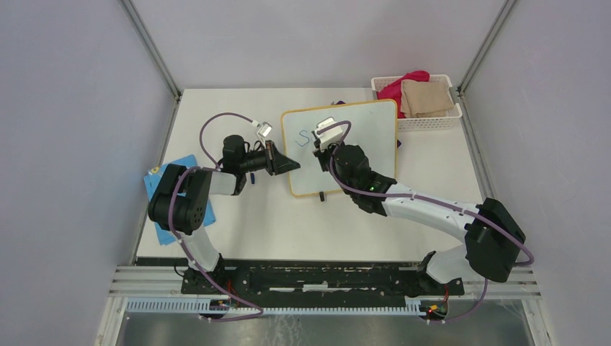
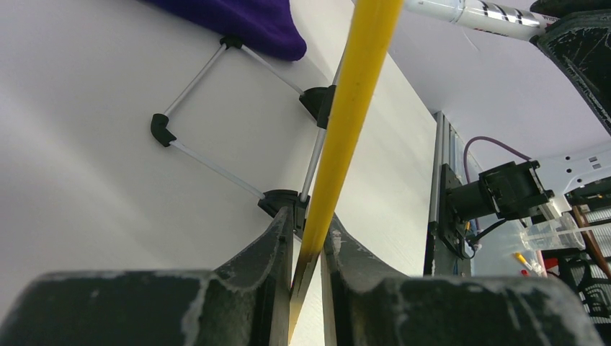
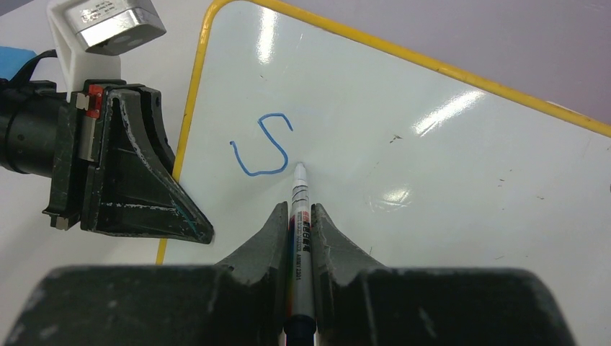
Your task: Write a sentence on the whiteboard
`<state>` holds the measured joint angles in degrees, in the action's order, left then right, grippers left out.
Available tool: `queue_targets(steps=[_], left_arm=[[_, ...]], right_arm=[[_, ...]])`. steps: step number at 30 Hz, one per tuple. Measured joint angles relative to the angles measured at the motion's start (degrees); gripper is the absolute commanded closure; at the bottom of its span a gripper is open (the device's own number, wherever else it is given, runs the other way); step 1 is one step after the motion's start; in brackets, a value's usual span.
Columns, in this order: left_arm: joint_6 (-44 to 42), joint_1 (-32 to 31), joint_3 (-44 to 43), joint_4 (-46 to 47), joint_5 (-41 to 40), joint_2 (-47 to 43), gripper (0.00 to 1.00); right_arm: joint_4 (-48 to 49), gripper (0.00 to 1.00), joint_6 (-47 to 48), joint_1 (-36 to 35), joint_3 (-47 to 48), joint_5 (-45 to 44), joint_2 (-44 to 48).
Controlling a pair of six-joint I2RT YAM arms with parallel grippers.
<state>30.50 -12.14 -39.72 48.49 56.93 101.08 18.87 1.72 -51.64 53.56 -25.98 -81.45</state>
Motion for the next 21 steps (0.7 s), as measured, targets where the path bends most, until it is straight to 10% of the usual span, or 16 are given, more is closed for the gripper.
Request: queue_targets(steps=[21], left_arm=[[0.0, 0.0, 0.0, 0.0, -0.1, 0.0, 0.98]], right_arm=[[0.7, 1.00, -0.7, 0.0, -1.7, 0.7, 0.4]])
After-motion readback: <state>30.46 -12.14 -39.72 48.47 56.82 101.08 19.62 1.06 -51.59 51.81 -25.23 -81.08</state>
